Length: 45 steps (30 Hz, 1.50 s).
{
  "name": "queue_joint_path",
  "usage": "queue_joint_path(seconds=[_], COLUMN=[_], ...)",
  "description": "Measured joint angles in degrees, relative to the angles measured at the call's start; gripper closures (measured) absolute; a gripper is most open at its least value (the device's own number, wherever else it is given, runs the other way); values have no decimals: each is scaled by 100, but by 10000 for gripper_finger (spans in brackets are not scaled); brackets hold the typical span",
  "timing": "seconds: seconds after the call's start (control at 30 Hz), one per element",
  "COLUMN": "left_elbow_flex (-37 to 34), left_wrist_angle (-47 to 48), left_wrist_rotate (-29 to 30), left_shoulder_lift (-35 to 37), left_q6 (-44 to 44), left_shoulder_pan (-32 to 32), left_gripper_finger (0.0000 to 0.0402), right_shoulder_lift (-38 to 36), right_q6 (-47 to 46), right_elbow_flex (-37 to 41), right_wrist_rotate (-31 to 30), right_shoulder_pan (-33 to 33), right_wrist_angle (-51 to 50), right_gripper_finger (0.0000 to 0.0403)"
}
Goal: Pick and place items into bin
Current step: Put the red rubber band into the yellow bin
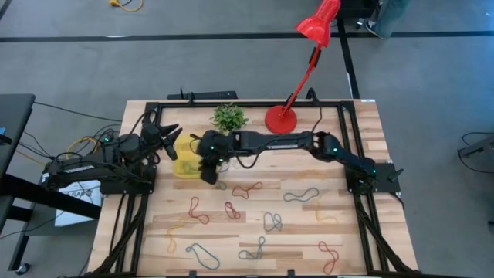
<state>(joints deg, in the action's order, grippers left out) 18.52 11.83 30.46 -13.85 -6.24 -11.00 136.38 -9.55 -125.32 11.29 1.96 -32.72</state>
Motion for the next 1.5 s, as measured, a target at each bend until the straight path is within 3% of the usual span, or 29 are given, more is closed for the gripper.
queue_joint_path(seconds=[0.23, 0.33, 0.73, 1.37, 1.5], left_elbow_flex=[0, 0, 0, 0, 0], left_wrist_angle=[44, 74, 77, 88, 116], left_wrist_rotate=[-9, -13, -13, -13, -13], left_shoulder_lift=[0, 0, 0, 2, 1], left_q6=[-19, -20, -107, -109, -109], left_shoulder_pan=[0, 0, 0, 0, 0], left_gripper_finger=[308, 308, 308, 308, 308], right_shoulder_lift=[-302, -218, 659, 717, 719], right_q6=[252, 254, 181, -8, -173], right_elbow_flex=[6, 24, 39, 33, 33], right_wrist_rotate=[-49, -132, 190, 228, 180], right_shoulder_pan=[-319, -484, -757, -867, -860], right_wrist_angle=[-3236, -3802, -3782, -3544, -3516], right_gripper_finger=[294, 294, 294, 295, 313])
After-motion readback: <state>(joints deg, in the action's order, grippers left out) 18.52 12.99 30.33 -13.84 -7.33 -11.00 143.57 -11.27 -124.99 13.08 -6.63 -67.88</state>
